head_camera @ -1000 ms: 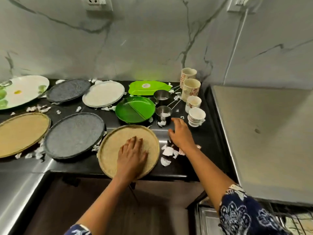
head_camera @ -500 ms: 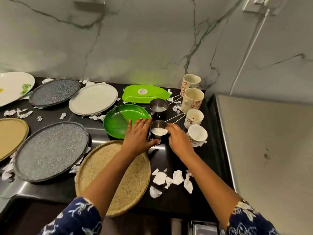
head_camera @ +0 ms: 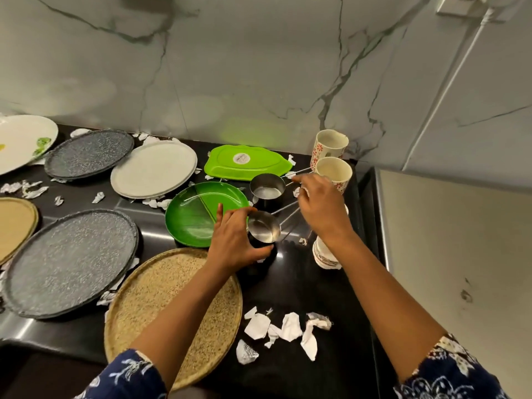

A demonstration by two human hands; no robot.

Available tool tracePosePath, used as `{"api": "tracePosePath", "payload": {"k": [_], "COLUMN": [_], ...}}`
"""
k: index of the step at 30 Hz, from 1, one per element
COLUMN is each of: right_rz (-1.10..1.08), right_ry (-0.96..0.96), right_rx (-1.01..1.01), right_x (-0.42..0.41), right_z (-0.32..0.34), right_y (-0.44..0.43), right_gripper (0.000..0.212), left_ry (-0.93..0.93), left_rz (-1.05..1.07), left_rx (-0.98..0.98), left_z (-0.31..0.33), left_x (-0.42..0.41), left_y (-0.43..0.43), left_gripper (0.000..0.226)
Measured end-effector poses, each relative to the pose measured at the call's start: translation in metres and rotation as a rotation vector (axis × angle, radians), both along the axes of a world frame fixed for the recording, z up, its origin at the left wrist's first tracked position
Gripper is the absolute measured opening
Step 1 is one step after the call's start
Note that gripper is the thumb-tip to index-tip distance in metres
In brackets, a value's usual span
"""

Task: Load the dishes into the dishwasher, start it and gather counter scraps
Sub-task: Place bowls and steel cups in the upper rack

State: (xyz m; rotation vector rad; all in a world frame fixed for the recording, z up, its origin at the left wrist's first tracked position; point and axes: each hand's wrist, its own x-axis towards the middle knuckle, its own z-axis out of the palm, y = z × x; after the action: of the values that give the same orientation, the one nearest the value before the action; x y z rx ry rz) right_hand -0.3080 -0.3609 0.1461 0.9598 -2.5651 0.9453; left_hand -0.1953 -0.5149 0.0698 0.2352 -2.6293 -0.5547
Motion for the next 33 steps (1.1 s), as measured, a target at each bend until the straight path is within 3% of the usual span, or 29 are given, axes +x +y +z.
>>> {"api": "tracePosePath", "payload": {"k": [3, 6, 8, 12, 15, 17, 20, 24, 33], "right_rz": [-0.025, 0.004, 0.06, 0.252, 0.298, 0.287, 0.289, 0.323, 0.31], "right_ry": [0.052, -0.002, -0.106, -0.181, -0.196, -0.178, -0.087, 0.075, 0.206], "right_rx": [-0.102, -0.047, 0.145, 0.726, 0.864, 0.852, 0.816, 0.633, 0.201], "right_x": [-0.017, -0.039, -0.054, -0.073, -0.08, -0.082, -0.08, -0.063, 0.078], "right_z": [0.011, 0.013, 0.008, -0.011, -0.022, -0.027, -0.027, -0.016, 0.044], "right_y": [-0.002, -0.016, -0.031, -0.058, -0.073, -0.083, -0.09, -0.084, -0.015], "right_gripper": [0.03, 0.036, 0.044, 0.075, 0.105, 0.11, 0.102, 0.1, 0.094], "left_ry": [0.107, 0.229, 0.285, 0.295, 0.251, 0.222, 0.233, 0.302, 0.372], "left_rz": [0.046, 0.102, 0.139, 0.225, 0.261, 0.288, 0.307, 0.292, 0.241], "left_rx": [0.109, 0.179, 0.205, 0.255, 0.268, 0.276, 0.275, 0.308, 0.335], "left_z": [0.017, 0.034, 0.041, 0.041, 0.036, 0.032, 0.029, 0.034, 0.058], "left_x": [0.009, 0.021, 0.029, 0.037, 0.038, 0.037, 0.037, 0.051, 0.15], "left_y": [-0.007, -0.02, -0.029, -0.042, -0.043, -0.043, -0.042, -0.04, -0.012], "left_gripper": [0.081, 0.08, 0.078, 0.078, 0.078, 0.078, 0.08, 0.083, 0.086]}}
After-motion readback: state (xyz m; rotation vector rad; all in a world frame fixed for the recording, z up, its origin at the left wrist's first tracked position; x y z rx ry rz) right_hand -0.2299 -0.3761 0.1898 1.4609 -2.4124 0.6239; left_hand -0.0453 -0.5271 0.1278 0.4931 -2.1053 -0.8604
